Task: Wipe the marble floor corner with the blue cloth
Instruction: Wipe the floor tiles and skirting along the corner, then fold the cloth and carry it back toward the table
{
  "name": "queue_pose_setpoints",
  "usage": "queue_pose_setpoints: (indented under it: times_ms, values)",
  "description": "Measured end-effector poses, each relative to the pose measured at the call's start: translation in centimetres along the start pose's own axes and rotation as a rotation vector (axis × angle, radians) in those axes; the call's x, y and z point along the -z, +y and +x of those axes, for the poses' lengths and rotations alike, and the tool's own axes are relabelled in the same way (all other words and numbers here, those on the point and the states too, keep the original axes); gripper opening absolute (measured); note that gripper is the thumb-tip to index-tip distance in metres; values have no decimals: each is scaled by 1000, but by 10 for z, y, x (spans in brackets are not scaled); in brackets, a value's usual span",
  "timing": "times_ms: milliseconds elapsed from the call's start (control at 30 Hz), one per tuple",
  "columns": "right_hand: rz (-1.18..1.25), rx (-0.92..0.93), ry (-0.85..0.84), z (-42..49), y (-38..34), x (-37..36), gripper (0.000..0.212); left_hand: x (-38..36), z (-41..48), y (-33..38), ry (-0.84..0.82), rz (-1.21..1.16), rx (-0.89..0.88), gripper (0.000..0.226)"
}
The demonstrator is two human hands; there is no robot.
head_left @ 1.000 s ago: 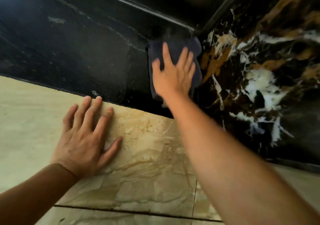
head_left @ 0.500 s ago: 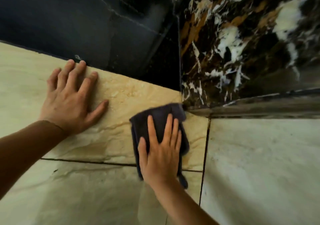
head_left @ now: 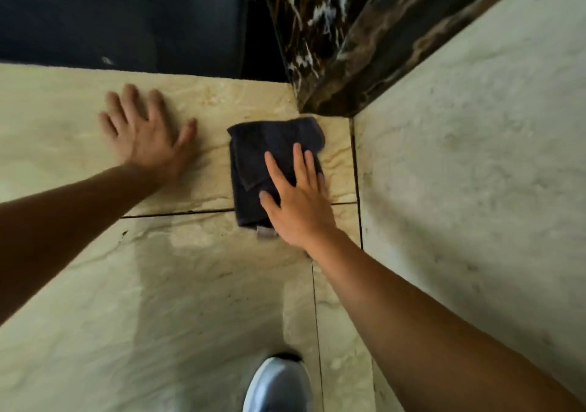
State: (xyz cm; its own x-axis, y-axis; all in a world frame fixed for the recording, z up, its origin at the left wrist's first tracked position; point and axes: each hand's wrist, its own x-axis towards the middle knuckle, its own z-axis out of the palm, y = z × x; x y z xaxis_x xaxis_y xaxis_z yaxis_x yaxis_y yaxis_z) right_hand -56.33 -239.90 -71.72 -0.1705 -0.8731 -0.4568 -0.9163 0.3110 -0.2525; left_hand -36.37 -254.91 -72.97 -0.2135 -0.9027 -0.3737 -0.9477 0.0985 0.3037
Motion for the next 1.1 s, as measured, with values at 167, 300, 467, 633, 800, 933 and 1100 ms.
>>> queue_pose_setpoints:
  times_ms: [167,300,467,633,800,933,1100]
  values:
    - [158,-56,121,-82,-5,-25,66,-29,-64,62,-136,54,-363,76]
    - [355,-407,289,-64,8,-5,75,-49,-100,75,-182,83,-443,74]
    - [845,-664,211,-64,1,-16,56,-46,-120,76,-235,-383,-286,38]
    - [1208,-723,-49,-112,-29,-3,11,-10,-159,55,-338,-1092,495,56]
    - [1337,-486,-204,-182,-68,52,12,70,-234,22,-624,-1372,599,24]
    - [1430,-460,-267,-235,-109,104,35,144,-292,17,-602,-1265,399,15]
    - [1534,-540,-257,-333,-183,203,38,262,-375,37,-394,-1181,305,7]
